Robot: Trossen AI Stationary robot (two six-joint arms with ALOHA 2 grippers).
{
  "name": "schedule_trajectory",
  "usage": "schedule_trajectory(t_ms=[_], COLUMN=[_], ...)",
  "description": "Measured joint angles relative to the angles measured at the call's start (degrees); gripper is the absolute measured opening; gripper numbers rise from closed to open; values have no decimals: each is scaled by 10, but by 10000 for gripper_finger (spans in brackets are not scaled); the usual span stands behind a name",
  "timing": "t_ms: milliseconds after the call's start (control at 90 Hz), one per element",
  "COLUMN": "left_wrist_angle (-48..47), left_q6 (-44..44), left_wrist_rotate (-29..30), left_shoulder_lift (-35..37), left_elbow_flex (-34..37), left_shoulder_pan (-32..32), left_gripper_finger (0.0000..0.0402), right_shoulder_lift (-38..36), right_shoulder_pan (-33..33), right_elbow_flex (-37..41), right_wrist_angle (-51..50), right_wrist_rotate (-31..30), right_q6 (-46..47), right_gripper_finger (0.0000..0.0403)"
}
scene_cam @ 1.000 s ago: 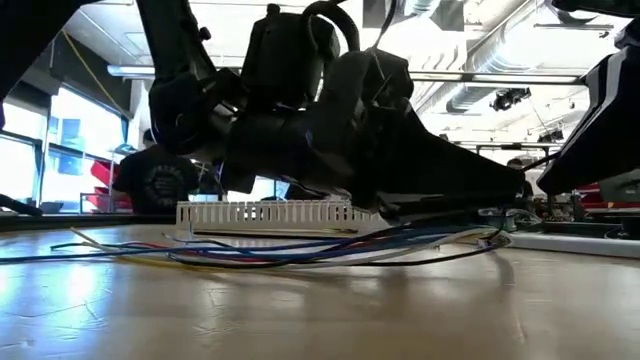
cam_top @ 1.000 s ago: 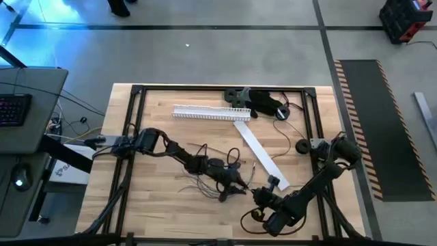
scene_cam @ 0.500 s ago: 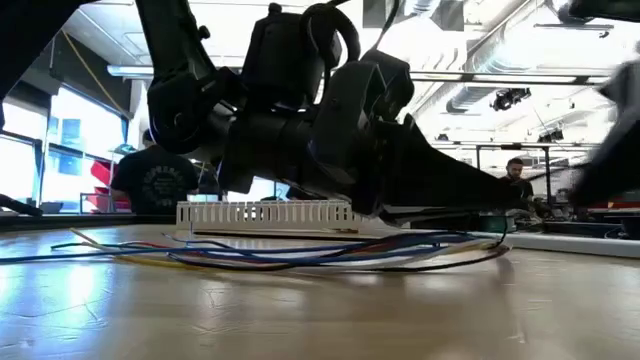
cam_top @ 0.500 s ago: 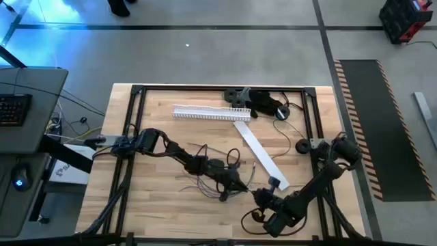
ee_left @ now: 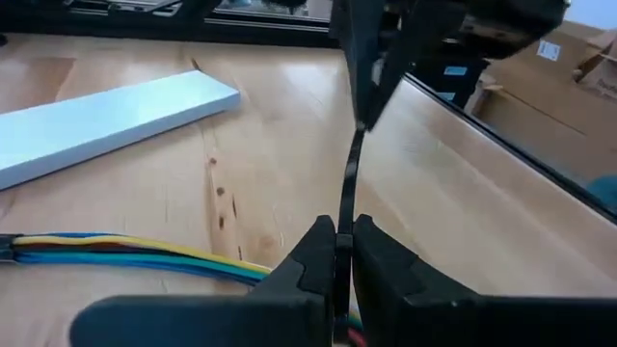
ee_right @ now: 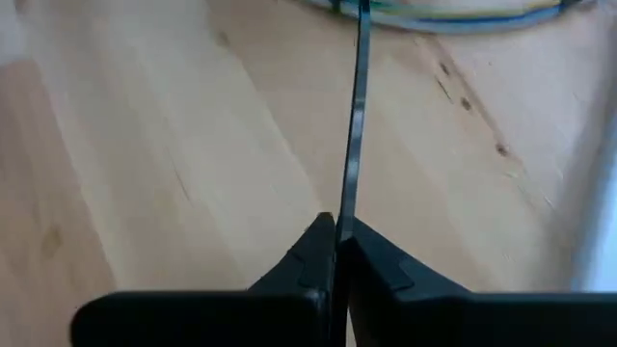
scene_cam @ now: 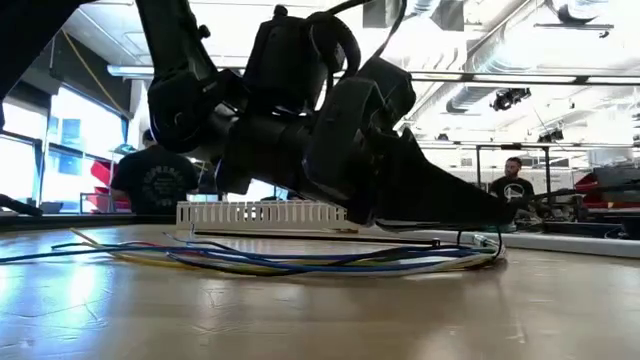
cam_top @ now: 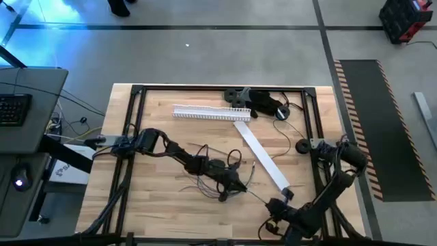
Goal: Ziptie cables
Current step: Wrap the wire cables with the black zip tie
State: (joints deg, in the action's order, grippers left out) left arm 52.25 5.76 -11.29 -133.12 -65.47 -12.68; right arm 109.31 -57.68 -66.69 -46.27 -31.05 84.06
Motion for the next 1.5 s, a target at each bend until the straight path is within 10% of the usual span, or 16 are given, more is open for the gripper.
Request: schedule_trajectory(t_ms=[211,533,933,1500], left_wrist_angle=[-5,-17,-19,-19], left_q6=[-4,-5,-11,-4], left_wrist_rotate=[1,2,5,6], left_shoulder_lift=[0,0,0,0], left_elbow_flex=[0,0,0,0], left_shoulder_pan=[-4,-4,-5,-5], left_gripper_finger=[6,6,6,6], right_shoulder_lift=[-69,-117,-73,-70], right_shoulder_pan=[0,15,121,130], right_elbow_flex=[0,5,157,170], right_wrist_angle=[-88,15,362,377], right_wrist_rotate=[67,-161,-94,-79], right_q6=[-50,-185,-240,-256], right_gripper_finger=[124,237,172,39])
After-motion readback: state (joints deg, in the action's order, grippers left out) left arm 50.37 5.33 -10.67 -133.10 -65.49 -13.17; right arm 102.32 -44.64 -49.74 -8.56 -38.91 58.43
